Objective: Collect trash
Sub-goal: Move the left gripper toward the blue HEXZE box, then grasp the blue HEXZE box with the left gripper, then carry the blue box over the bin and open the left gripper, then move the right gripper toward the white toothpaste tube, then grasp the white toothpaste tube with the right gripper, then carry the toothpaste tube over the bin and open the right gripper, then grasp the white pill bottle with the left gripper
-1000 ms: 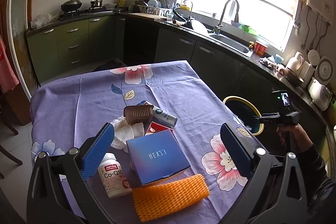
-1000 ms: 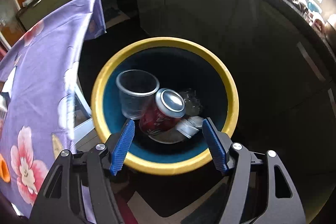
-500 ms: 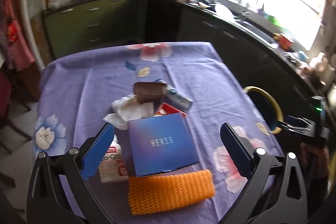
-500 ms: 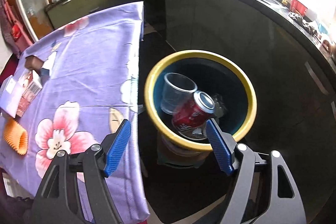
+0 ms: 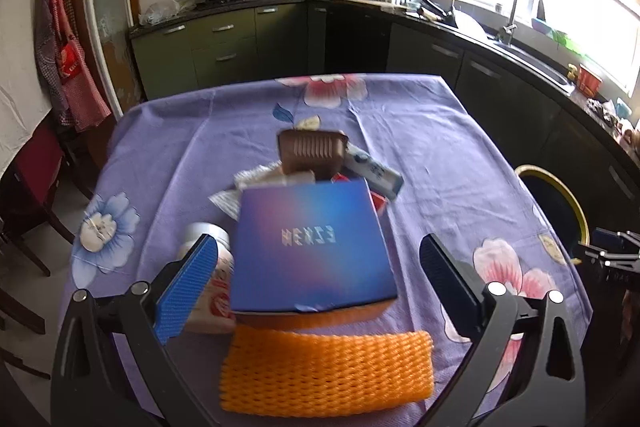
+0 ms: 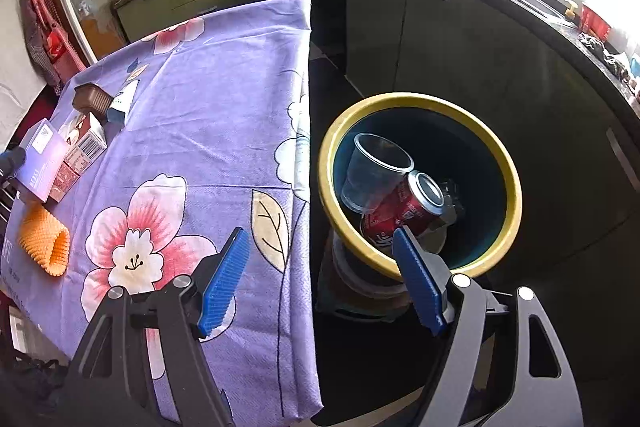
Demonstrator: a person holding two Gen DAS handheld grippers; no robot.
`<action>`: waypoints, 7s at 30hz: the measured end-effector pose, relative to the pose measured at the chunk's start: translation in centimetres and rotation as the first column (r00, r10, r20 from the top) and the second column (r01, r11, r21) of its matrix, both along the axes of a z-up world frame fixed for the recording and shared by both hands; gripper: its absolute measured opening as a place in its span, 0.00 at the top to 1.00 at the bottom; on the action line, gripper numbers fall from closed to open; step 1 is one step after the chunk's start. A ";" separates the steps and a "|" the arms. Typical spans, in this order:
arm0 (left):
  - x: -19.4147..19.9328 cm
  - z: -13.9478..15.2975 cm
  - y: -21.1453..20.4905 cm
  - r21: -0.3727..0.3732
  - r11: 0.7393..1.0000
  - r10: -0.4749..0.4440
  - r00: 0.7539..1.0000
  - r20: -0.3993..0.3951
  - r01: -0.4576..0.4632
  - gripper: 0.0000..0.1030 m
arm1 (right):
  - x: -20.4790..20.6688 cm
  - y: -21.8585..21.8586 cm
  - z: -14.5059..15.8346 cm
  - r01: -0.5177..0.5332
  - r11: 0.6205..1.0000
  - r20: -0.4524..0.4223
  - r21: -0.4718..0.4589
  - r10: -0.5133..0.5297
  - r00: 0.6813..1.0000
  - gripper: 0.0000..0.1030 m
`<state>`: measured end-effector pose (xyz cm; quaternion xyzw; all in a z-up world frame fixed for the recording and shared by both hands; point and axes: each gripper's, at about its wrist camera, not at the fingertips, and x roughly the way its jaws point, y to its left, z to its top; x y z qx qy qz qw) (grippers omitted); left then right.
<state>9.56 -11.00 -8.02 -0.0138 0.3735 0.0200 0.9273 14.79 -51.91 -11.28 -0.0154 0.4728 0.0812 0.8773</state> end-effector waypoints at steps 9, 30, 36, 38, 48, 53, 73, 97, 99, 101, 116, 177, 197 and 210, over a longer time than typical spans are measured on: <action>0.2 -1.3 0.4 -0.030 0.999 0.020 1.000 0.006 -0.019 0.08 | 0.5 0.4 -0.6 -0.010 1.000 -0.016 -0.002 0.010 1.000 0.29; -0.9 0.7 1.3 -0.049 0.998 -0.024 0.998 0.062 0.027 0.29 | 0.3 1.6 -0.7 -0.034 0.999 -0.017 -0.012 0.034 0.999 0.29; -0.5 3.1 2.0 -0.094 0.989 -0.113 0.992 0.047 0.117 0.29 | -0.2 1.6 -0.4 -0.040 0.999 -0.011 -0.015 0.040 0.999 0.29; 0.0 4.3 2.3 -0.111 0.983 -0.145 0.989 0.041 0.148 0.29 | -0.5 1.5 -0.3 -0.038 0.999 -0.006 -0.013 0.038 0.999 0.29; 2.0 8.5 0.3 -0.106 0.958 -0.261 0.964 0.055 0.266 0.29 | -1.8 -0.9 -0.8 0.011 1.000 -0.008 -0.001 -0.011 1.000 0.29; 3.3 8.9 -5.1 -0.095 0.915 -0.390 0.920 0.045 0.393 0.29 | -3.0 -3.2 -1.1 0.068 0.997 -0.009 0.023 -0.068 0.998 0.29; 15.2 -2.4 -36.7 -0.067 0.679 -0.726 0.655 -0.210 0.731 0.28 | -6.0 -11.5 -4.8 0.251 0.965 -0.091 0.077 -0.244 0.965 0.29; 5.8 7.3 -18.4 -0.053 0.772 -0.631 0.773 0.062 0.634 0.11 | -5.7 -5.3 -2.7 0.141 0.988 -0.058 0.063 -0.137 0.989 0.28; 4.2 8.2 -14.5 -0.089 0.789 -0.604 0.794 0.069 0.608 0.10 | -5.2 -3.7 -2.3 0.104 0.993 -0.053 0.051 -0.101 0.993 0.28; 2.9 8.6 -11.1 -0.098 0.813 -0.568 0.819 0.083 0.573 0.09 | -4.8 -2.2 -1.8 0.062 0.997 -0.048 0.040 -0.060 0.997 0.28; -3.8 7.9 10.2 -0.081 0.979 -0.174 0.974 0.143 0.186 0.07 | 3.0 16.1 1.6 -0.328 0.943 -0.018 0.051 0.329 0.944 0.28; -2.2 3.6 6.9 -0.040 0.960 -0.273 0.961 0.051 0.275 0.07 | 7.9 -0.2 1.2 0.065 0.997 -0.039 -0.041 -0.066 0.997 0.80; -0.3 2.2 6.9 -0.013 0.982 -0.188 0.981 -0.055 0.187 0.07 | 4.3 -4.5 0.1 0.160 0.986 0.000 0.053 -0.160 0.987 0.45; 0.7 -2.4 9.0 0.064 0.997 -0.021 0.978 -0.208 0.036 0.07 | 1.3 -0.8 1.5 0.054 0.994 0.028 0.091 -0.057 0.998 0.41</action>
